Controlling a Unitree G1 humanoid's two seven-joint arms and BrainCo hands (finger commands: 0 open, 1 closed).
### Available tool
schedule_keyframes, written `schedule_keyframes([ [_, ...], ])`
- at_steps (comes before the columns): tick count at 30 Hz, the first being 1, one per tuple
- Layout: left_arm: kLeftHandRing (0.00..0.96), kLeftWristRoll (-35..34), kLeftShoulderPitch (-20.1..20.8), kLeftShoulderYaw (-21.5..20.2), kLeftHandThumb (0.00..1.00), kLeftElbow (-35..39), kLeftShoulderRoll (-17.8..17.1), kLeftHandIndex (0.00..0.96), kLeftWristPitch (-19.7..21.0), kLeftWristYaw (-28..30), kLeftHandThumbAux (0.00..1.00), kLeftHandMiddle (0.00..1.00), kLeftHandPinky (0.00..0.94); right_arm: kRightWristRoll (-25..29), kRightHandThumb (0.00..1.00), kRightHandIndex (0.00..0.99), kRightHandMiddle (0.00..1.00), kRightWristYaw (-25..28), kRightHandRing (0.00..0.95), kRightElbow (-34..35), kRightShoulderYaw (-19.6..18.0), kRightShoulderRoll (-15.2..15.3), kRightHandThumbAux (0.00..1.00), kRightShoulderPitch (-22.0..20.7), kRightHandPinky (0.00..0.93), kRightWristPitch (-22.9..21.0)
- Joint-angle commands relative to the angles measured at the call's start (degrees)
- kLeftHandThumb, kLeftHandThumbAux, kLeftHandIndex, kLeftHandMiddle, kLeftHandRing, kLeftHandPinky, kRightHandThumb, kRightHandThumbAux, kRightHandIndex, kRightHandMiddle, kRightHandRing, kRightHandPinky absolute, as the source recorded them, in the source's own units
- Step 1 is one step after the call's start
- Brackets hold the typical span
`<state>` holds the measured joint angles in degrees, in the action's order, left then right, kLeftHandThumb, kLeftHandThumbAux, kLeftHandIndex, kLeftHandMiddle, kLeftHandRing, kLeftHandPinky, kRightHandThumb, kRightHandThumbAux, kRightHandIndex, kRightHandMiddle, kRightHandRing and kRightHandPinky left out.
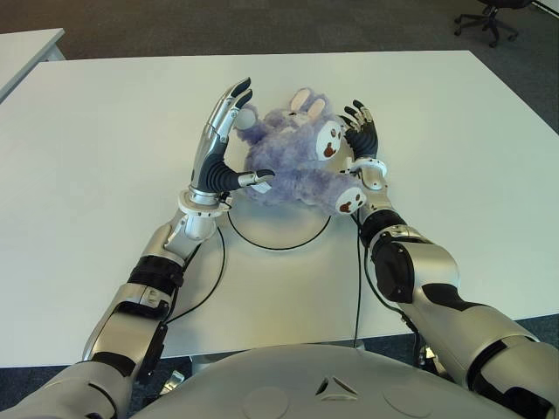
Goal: Put the doll into the plate.
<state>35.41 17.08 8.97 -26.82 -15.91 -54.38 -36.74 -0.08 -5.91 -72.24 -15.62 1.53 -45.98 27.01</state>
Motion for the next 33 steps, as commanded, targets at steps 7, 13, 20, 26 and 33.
schedule_keyframes([
  [7, 0.035, -0.45, -1.95, -1.37, 0.000, 0.95, 0.88, 0.000, 1.64, 0.51, 0.356, 0.075, 0.000, -0.11, 0.414, 0.096, 0.173, -0.45, 0.197, -4.90, 0.12, -1.46, 0.777, 7.74, 0.246, -4.07],
  [13, 0.033, -0.29, -1.78, -1.87, 0.000, 0.66, 1.26, 0.000, 1.13, -0.04, 0.342, 0.074, 0.000, 0.15, 0.429, 0.098, 0.168, -0.25, 0.194, -4.89, -0.03, -1.46, 0.779, 7.80, 0.242, -4.00],
  [20, 0.022, -1.09, -1.25, -2.13, 0.000, -0.31, 1.14, 0.000, -1.28, 0.13, 0.309, 0.065, 0.000, 0.32, 0.450, 0.095, 0.171, 0.06, 0.193, -4.89, -0.15, -1.51, 0.775, 7.83, 0.239, -3.98],
  [26, 0.015, -3.95, -1.78, -2.51, 0.000, 0.40, 0.90, 0.000, -1.38, 2.40, 0.288, 0.058, 0.000, 0.08, 0.437, 0.094, 0.171, -0.23, 0.190, -4.90, 0.07, -1.49, 0.777, 7.83, 0.237, -4.05],
  [33, 0.000, -8.74, -2.23, -2.80, 0.023, 0.46, -0.61, 0.000, -4.15, 6.79, 0.219, 0.027, 0.000, 0.03, 0.419, 0.093, 0.164, -0.28, 0.185, -4.90, 0.14, -1.45, 0.777, 7.80, 0.235, -4.10],
])
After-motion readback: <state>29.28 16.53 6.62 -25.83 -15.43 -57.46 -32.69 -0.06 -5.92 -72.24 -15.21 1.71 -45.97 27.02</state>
